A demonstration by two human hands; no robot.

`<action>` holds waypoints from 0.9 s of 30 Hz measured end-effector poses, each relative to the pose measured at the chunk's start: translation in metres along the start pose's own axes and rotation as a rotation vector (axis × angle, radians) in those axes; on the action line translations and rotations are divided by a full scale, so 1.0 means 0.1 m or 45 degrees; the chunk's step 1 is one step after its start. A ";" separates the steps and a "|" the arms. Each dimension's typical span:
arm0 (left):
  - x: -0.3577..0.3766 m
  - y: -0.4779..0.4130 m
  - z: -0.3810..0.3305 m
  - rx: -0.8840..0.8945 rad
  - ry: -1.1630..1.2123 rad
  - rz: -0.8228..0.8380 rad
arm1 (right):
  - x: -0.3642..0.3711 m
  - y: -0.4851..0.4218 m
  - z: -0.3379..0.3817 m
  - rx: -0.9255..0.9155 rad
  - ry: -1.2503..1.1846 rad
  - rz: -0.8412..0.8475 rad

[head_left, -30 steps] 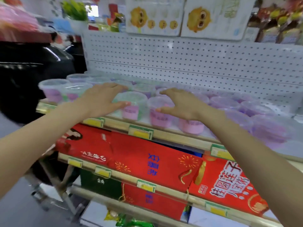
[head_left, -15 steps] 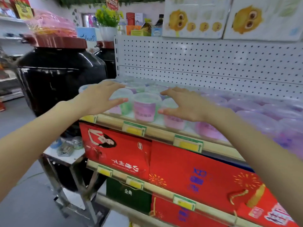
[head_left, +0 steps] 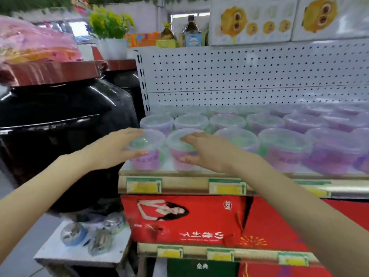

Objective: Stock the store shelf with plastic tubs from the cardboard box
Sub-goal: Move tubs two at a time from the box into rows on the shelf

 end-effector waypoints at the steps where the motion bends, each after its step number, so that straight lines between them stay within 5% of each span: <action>1: 0.06 -0.04 0.04 0.023 0.052 0.029 | 0.03 -0.04 -0.01 0.017 0.044 0.002; 19: 0.25 -0.30 0.20 0.203 0.240 -0.107 | 0.08 -0.23 -0.22 0.115 -0.123 0.052; 25: 0.00 -0.30 -0.33 0.282 0.252 -0.073 | -0.38 0.34 -0.40 0.225 -0.227 -0.389; 27: 0.00 -0.30 -0.73 0.379 0.275 -0.037 | -0.53 0.70 -0.60 0.351 -0.170 -0.367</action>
Point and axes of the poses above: each hand's wrist, its own y-axis away from the middle knuckle, its own x-axis out of the palm, z = x × y, the point moved 5 cm from there along -y, towards the middle knuckle, and after that the axes turned 11 degrees about -x, right-handed, at the moved point
